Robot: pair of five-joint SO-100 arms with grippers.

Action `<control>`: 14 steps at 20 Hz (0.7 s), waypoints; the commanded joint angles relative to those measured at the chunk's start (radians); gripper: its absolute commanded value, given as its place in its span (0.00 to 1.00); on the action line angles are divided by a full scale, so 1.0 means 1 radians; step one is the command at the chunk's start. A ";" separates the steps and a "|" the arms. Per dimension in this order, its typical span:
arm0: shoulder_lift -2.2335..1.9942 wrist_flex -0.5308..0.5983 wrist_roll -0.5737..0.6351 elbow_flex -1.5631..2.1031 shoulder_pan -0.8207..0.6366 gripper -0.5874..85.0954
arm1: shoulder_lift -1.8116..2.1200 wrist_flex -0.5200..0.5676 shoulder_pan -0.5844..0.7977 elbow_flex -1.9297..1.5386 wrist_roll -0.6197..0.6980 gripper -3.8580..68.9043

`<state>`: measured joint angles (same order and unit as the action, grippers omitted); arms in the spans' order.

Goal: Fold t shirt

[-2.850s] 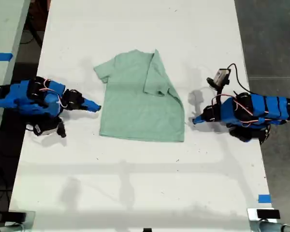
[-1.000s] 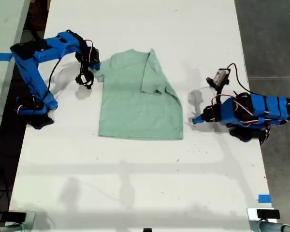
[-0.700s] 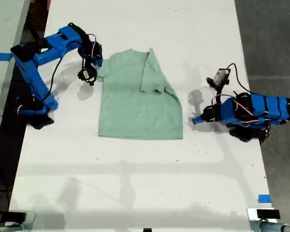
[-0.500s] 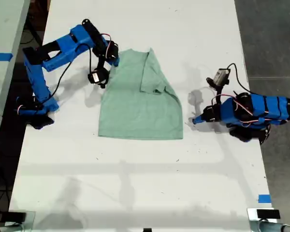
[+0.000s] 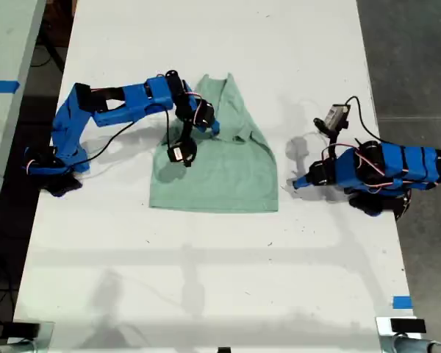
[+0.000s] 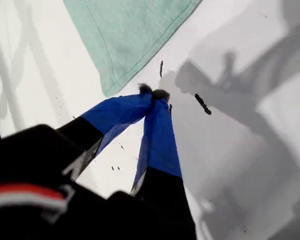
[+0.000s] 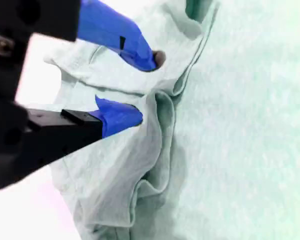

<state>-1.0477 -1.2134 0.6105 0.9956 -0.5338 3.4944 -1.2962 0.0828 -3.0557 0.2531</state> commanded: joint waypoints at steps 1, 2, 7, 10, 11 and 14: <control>-0.152 0.032 -0.015 -0.051 0.011 0.19 | 0.015 0.014 -0.009 -0.058 0.017 0.05; -0.202 0.028 -0.015 -0.048 0.000 0.17 | 0.015 0.015 -0.009 -0.058 0.017 0.05; -0.574 -0.133 0.043 -0.002 -0.158 0.01 | 0.015 0.015 -0.012 -0.058 0.018 0.05; -0.946 -0.156 0.052 0.282 -0.235 0.01 | 0.015 0.015 -0.012 -0.058 0.020 0.05; -1.089 -0.137 0.049 0.413 -0.236 0.01 | 0.015 0.015 -0.012 -0.058 0.020 0.05; -1.620 -0.006 -0.054 0.945 -0.164 0.01 | 0.015 0.015 -0.011 -0.058 0.015 0.05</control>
<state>-2.2749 -1.3008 0.6243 1.6168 -0.7501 3.4944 -1.2962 0.0813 -3.0557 0.2546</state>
